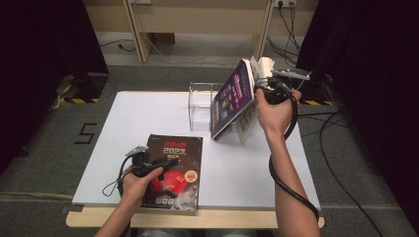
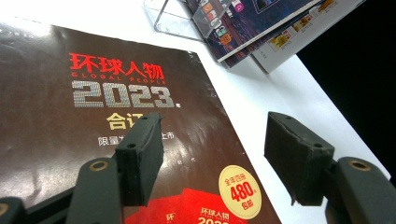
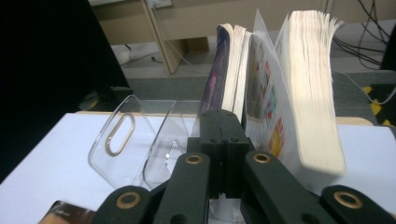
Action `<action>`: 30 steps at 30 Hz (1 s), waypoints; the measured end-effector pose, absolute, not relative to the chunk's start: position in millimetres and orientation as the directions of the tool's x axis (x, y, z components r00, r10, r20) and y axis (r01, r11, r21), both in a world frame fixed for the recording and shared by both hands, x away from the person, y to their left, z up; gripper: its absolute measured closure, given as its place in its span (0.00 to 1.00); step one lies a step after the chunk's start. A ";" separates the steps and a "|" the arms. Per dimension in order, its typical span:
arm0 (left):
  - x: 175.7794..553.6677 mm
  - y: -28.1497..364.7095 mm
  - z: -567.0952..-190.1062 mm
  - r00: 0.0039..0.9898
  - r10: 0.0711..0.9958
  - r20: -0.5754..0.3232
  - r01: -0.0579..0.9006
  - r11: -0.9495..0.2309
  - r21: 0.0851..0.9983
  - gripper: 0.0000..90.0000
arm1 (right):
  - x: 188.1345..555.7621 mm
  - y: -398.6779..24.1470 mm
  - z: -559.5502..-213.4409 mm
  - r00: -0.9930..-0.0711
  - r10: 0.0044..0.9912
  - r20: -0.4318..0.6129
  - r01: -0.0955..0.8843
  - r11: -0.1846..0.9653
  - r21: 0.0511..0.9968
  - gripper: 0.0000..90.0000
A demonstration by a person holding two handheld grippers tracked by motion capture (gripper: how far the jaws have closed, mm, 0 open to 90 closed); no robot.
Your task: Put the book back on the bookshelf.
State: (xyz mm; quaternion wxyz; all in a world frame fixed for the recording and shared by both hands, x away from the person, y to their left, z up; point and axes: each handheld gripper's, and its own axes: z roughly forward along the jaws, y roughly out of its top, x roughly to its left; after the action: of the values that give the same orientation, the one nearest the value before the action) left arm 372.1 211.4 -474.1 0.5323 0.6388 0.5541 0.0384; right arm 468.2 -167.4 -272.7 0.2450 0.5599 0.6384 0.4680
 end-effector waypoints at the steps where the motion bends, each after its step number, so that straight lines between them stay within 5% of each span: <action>1: 372.3 211.7 -474.1 0.380 0.749 -0.542 0.666 0.184 0.722 0.40 | 463.9 -168.9 -274.4 -0.259 0.941 0.218 0.483 -0.069 0.873 1.00; 30: 373.2 213.1 -474.3 0.382 0.749 -0.541 0.664 0.185 0.725 0.40 | 444.7 -159.7 -310.7 -0.308 0.925 0.222 0.509 -0.037 0.860 1.00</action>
State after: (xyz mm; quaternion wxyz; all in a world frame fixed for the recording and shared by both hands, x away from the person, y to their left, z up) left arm 373.2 213.1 -474.3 0.5340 0.6369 0.5546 0.0401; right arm 444.7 -159.7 -310.7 0.2208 0.5451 0.6579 0.4705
